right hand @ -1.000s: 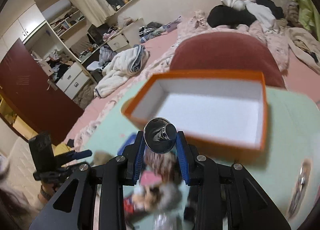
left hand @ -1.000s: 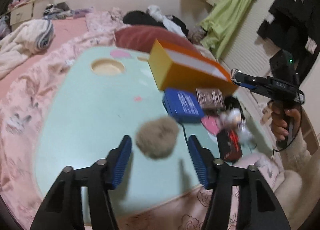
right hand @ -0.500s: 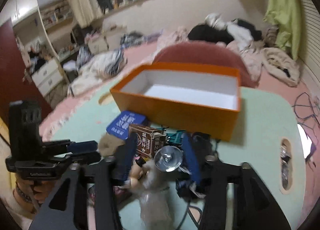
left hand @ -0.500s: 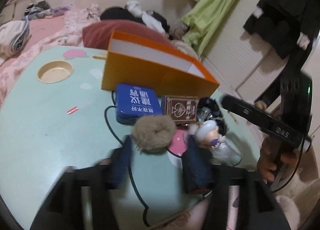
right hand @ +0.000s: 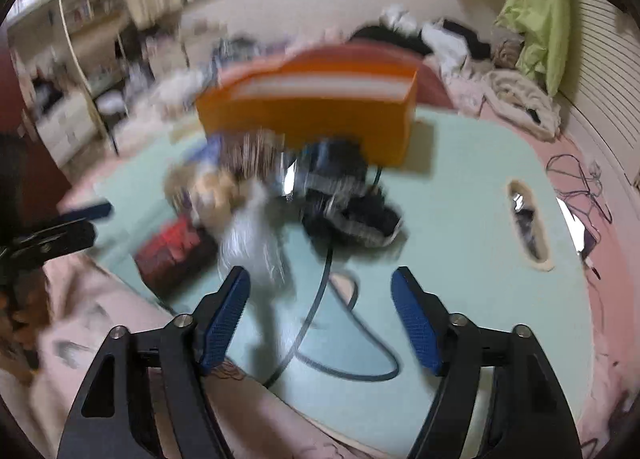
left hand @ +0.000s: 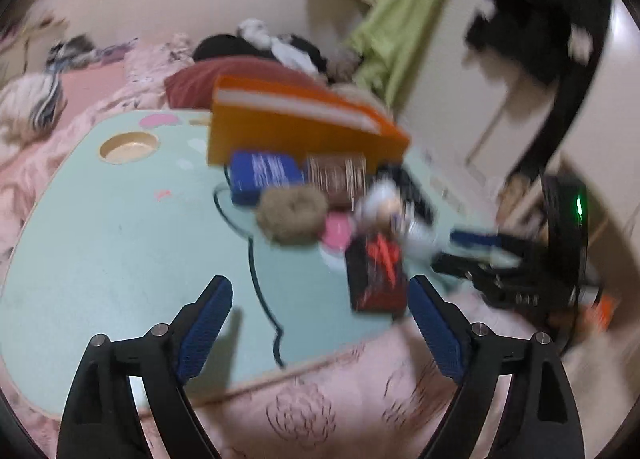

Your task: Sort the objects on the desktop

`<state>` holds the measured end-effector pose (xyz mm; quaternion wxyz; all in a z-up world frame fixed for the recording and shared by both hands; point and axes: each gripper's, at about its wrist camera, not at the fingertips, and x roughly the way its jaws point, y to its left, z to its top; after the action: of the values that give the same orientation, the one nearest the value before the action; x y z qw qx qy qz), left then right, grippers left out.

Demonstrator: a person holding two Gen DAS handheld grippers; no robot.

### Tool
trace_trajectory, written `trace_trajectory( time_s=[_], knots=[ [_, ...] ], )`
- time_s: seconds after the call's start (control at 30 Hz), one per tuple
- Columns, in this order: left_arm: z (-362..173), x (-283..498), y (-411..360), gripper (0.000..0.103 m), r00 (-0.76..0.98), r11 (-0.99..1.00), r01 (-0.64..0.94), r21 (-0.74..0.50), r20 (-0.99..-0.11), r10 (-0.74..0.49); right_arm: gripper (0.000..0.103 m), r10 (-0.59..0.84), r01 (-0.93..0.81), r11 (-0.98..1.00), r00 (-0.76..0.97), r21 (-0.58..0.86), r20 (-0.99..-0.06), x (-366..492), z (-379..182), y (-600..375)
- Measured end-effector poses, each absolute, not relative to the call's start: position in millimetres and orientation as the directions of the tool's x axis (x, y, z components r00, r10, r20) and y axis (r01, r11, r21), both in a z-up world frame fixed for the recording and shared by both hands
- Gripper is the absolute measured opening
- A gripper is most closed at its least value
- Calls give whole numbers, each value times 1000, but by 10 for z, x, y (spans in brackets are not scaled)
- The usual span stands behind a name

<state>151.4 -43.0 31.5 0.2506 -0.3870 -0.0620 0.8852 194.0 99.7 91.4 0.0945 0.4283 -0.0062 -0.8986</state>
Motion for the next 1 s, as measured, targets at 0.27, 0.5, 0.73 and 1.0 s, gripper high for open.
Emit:
trace_trajectory(
  time_s=[0.27,0.5,0.73,1.0],
  knots=[
    [190,1610,-145,102,-649,-902,-410,-136,-650,394,102,-104,149,-989,-630,11,-769,1941,811,889],
    [233,1359,15,103,-646,-949,-279,-147,-703,298,102,-71,105,-994,-610,9,-789,1894,821,755],
    [146,1396,121,103,-671,-960,-273,-58,-704,233,102,-52,78,-997,-626,4,-778,1934,812,868],
    [138,1363,121,103,-664,-962,-269,-47,-715,220,102,-64,94,-996,-619,7,-783,1903,794,912]
  ],
)
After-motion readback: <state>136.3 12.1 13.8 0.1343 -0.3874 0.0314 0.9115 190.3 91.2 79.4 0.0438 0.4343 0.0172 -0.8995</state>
